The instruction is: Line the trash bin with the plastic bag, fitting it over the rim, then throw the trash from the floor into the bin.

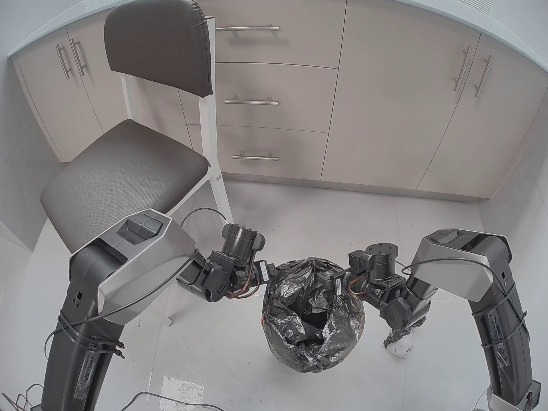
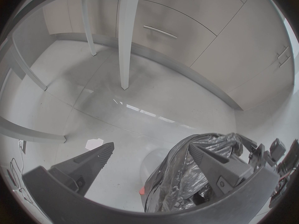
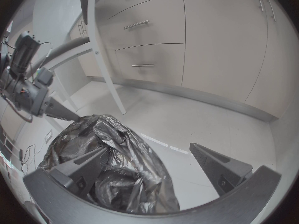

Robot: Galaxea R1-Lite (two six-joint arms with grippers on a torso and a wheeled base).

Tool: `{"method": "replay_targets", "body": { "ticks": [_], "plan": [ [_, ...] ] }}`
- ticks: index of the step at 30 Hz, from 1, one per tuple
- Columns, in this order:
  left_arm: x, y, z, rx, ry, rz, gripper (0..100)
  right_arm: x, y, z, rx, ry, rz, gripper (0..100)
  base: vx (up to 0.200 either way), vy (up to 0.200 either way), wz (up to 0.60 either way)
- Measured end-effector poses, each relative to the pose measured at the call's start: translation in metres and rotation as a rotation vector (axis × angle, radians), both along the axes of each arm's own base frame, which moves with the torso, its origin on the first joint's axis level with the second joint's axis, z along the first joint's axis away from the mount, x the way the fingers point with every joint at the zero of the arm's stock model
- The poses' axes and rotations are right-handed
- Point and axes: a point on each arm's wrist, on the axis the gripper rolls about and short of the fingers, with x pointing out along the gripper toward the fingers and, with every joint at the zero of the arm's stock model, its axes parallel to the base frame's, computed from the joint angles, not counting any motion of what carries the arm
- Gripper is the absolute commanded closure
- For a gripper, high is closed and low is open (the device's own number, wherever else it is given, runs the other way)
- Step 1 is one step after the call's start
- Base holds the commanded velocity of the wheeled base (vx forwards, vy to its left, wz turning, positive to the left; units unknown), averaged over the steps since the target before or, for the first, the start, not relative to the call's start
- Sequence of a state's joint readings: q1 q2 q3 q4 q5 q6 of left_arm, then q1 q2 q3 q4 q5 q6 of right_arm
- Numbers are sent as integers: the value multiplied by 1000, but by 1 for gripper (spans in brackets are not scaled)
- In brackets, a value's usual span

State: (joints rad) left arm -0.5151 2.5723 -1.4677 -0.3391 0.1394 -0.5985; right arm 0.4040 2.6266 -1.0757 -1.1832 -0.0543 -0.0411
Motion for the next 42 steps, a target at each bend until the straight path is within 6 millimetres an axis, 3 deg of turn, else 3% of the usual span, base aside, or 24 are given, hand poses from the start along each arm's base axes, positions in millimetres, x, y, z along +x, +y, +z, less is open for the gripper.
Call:
{"method": "replay_targets", "body": {
  "ticks": [19,27,32,42],
  "plan": [
    [-9,3,3,-24,-23,-67,0,33,6,6,-11,-5,-37,0,0,0,0],
    [-11,4,2,-19,-18,-67,0,33,4,5,-9,0,-41,0,0,0,0],
    [-20,4,-1,-13,-2,-78,0,24,1,5,-3,13,-49,0,0,0,0],
    [-63,-9,5,-15,-74,-253,0,-21,-7,15,85,-5,-4,0,0,0,0]
  ]
}}
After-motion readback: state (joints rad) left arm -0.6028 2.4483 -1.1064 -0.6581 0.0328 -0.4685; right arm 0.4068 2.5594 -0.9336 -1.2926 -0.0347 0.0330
